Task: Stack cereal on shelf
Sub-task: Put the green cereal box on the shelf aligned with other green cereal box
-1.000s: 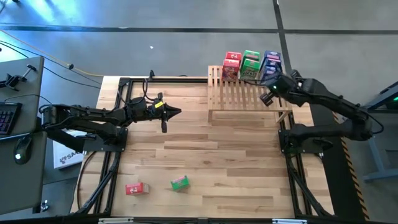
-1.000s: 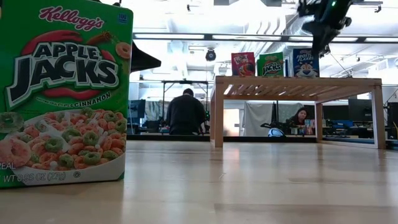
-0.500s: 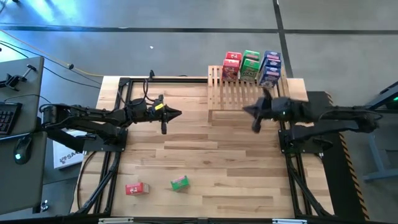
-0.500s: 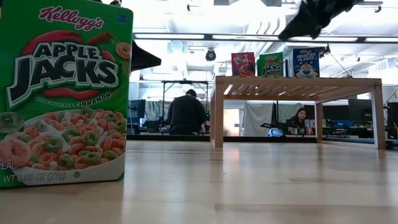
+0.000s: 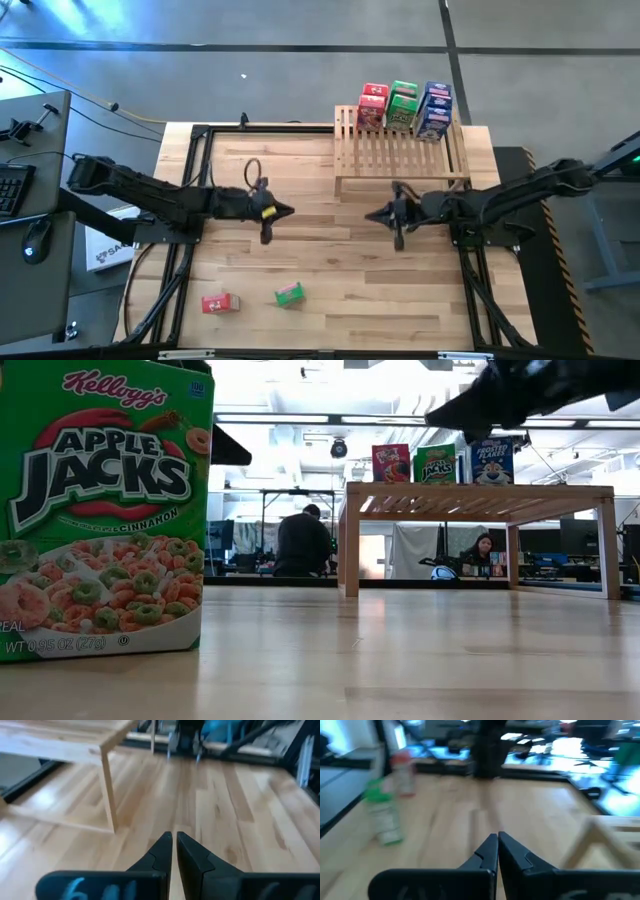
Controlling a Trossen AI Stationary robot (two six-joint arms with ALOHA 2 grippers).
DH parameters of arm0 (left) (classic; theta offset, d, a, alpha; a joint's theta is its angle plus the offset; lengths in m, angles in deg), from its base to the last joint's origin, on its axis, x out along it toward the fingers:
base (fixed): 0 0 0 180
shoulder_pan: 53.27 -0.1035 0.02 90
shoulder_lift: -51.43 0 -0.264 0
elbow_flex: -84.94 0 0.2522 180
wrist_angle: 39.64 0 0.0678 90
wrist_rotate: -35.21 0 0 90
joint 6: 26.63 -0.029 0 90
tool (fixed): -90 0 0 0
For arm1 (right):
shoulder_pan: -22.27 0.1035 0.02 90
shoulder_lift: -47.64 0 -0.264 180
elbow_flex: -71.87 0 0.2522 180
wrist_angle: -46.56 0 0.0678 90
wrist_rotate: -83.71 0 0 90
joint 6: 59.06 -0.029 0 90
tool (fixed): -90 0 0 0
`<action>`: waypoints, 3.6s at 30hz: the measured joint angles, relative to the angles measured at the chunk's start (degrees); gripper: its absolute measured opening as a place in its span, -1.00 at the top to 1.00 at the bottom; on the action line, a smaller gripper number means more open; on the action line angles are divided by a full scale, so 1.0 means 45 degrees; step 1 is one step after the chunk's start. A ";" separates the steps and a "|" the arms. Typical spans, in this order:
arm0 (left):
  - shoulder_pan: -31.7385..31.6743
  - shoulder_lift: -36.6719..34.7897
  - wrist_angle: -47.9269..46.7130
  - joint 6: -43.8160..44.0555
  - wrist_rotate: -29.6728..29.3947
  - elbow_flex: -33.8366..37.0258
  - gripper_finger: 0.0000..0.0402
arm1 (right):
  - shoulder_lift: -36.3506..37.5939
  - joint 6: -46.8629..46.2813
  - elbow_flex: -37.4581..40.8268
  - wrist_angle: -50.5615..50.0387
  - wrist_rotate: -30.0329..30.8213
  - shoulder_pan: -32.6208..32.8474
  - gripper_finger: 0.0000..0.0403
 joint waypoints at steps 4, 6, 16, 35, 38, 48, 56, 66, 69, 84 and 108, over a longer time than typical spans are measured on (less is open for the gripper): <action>0.1629 0.0000 -0.2048 0.0882 -0.1824 -0.0955 0.92 | -0.1249 0.0201 0.0007 0.0949 -0.0485 0.0617 0.96; 0.2324 0.0000 -0.2448 0.1342 -0.2639 -0.1107 0.92 | -0.1992 0.0196 0.0010 0.1765 -0.0646 0.0882 0.90; 0.3913 0.0000 -0.2894 0.2061 -0.5307 -0.1107 0.92 | -0.6333 -0.0612 -0.1894 0.4030 -0.2096 0.1751 0.04; 0.3846 0.0000 -0.2258 0.1640 -0.5665 -0.0156 0.92 | -1.2535 -0.1289 -1.0176 0.0383 -0.3490 0.1947 -0.43; 0.3846 0.0000 -0.1945 0.1584 -0.5648 -0.0155 0.92 | -1.2976 -0.1188 -1.0715 -0.0224 -0.3697 0.1942 -0.43; 0.3921 0.0000 -0.1667 0.1401 -0.5647 -0.0155 0.92 | -1.3391 -0.1290 -1.0953 -0.0795 -0.3095 0.1957 -0.42; 0.3992 0.0000 -0.1686 0.1260 -0.5702 -0.0155 0.92 | -1.3536 -0.1130 -1.0958 -0.0526 -0.3573 0.1986 -0.12; 0.4084 0.0000 -0.1663 0.1607 -0.5837 -0.0155 0.92 | -1.3536 -0.0661 -1.0958 0.0010 -0.4063 0.1986 0.24; 0.4347 0.0000 -0.1623 0.1616 -0.6159 -0.0155 0.92 | -1.3536 -0.0621 -1.0953 0.0191 -0.4166 0.1981 0.24; 0.5415 0.0181 -0.0411 0.2369 -0.7576 -0.0160 0.92 | -0.8916 0.1401 -1.0943 -0.4832 -0.1315 0.1889 0.22; 0.2744 0.1214 0.2346 0.0604 -0.3900 -0.0160 0.92 | 0.1972 0.3964 -0.8333 -1.3231 -0.1648 -0.7564 0.22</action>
